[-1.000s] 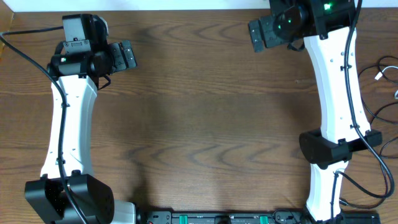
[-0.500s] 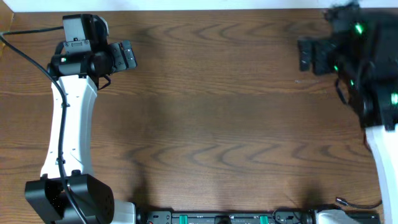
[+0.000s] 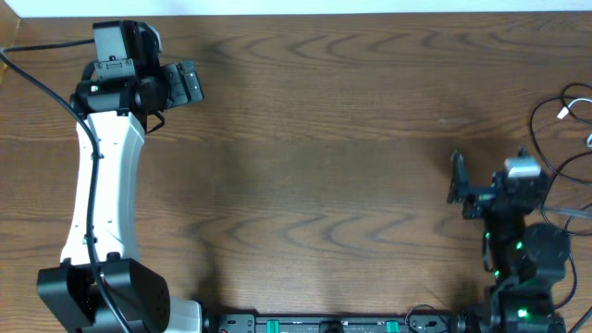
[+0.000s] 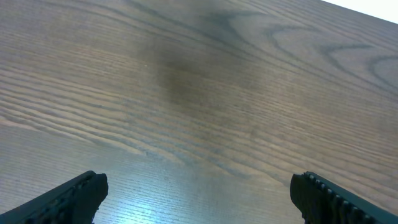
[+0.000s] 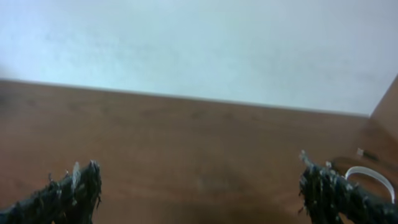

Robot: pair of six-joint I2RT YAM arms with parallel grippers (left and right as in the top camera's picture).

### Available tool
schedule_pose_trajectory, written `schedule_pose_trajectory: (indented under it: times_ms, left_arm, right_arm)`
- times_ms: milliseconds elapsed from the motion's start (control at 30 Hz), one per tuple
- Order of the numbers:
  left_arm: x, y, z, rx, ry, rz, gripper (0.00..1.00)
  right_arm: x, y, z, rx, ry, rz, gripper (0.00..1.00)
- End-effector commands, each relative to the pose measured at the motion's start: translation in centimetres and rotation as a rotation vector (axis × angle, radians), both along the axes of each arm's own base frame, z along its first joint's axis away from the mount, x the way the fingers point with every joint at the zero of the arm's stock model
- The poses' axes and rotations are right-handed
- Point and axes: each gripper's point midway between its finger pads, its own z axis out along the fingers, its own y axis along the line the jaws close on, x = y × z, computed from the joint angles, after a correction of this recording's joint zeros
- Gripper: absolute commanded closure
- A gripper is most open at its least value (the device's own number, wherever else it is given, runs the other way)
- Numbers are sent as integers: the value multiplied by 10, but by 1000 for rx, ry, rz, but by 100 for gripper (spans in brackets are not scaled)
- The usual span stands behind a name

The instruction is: Untangle cables

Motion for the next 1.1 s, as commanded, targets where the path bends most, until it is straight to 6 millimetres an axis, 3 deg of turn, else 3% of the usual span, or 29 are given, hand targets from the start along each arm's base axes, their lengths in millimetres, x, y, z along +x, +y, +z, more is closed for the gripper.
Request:
schedule_pose_trajectory:
  times_ms: [0, 233, 400, 1067]
  left_arm:
    - [2, 3, 2, 18, -4, 0, 1]
    - [2, 3, 2, 18, -4, 0, 1]
    - [2, 3, 2, 18, -4, 0, 1]
    - [2, 3, 2, 18, -4, 0, 1]
  right_arm:
    - [-13, 0, -24, -8, -45, 2, 1]
    - [-25, 1, -51, -10, -101, 2, 1]
    - [-28, 1, -70, -8, -37, -2, 1]
    - [-28, 0, -70, -8, -37, -7, 1]
